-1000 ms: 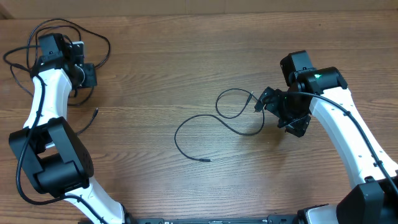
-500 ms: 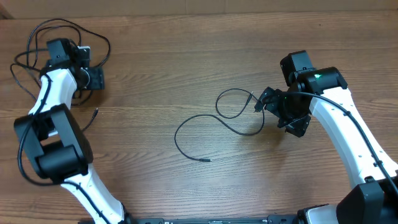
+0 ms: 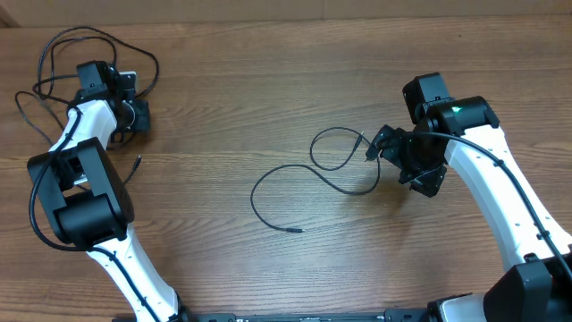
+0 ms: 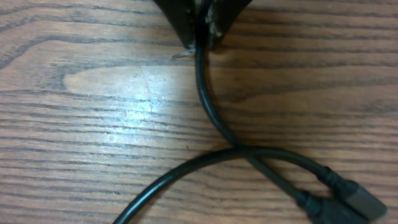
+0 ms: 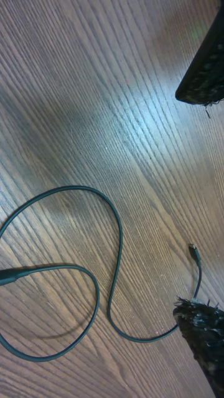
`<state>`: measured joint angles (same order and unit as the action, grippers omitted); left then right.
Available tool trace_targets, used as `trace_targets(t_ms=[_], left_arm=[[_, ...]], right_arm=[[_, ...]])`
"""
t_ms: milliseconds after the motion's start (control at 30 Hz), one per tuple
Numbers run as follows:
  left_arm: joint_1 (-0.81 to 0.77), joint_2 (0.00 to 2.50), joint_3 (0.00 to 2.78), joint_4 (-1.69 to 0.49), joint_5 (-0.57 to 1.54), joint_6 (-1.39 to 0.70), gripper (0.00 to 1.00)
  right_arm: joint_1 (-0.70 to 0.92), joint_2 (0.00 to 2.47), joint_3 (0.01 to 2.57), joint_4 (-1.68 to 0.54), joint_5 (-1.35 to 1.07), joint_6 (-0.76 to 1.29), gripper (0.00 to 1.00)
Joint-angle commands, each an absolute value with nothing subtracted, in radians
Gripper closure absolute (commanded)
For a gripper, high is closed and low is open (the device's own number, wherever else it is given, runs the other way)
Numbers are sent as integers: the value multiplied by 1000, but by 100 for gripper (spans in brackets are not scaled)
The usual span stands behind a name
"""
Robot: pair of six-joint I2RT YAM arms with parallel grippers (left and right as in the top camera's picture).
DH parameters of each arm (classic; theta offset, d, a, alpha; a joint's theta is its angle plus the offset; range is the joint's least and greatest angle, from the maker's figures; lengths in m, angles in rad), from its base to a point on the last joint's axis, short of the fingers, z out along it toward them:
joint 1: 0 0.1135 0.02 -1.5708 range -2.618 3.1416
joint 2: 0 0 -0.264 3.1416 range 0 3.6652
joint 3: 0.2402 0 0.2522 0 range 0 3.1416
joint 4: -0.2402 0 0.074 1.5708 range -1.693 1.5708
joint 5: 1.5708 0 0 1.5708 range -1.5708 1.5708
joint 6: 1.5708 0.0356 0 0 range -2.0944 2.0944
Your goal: Untangle cables
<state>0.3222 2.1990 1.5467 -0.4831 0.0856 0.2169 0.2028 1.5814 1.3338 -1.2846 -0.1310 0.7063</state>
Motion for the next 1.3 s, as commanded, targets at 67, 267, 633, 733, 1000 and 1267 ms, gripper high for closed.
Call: trace_targets(t_ms=[67,267,633,733,1000,1267], left_arm=[[330,2260,1546,-551,52,223,96],[345,2244,1647,-689,19,139,96],[353,2212,1840,-947,-14,59,96],[353,2210,1860,-976,-22,36,96],[355,2191,1979,-1073,117,47,96],[375,2192,1972,-1179,-88,-219,96]], right_arm=[[202,1577,1332,-1284,-135,706,0],[202,1577,1332,-1284,-135,706,0],[202,1577,1332,-1284,-135,706,0],[202,1577,1332,-1284,-135,706,0],[202,1577,1332,-1284,-135,706,0],[202,1577,1332,-1284,-135,706,0]])
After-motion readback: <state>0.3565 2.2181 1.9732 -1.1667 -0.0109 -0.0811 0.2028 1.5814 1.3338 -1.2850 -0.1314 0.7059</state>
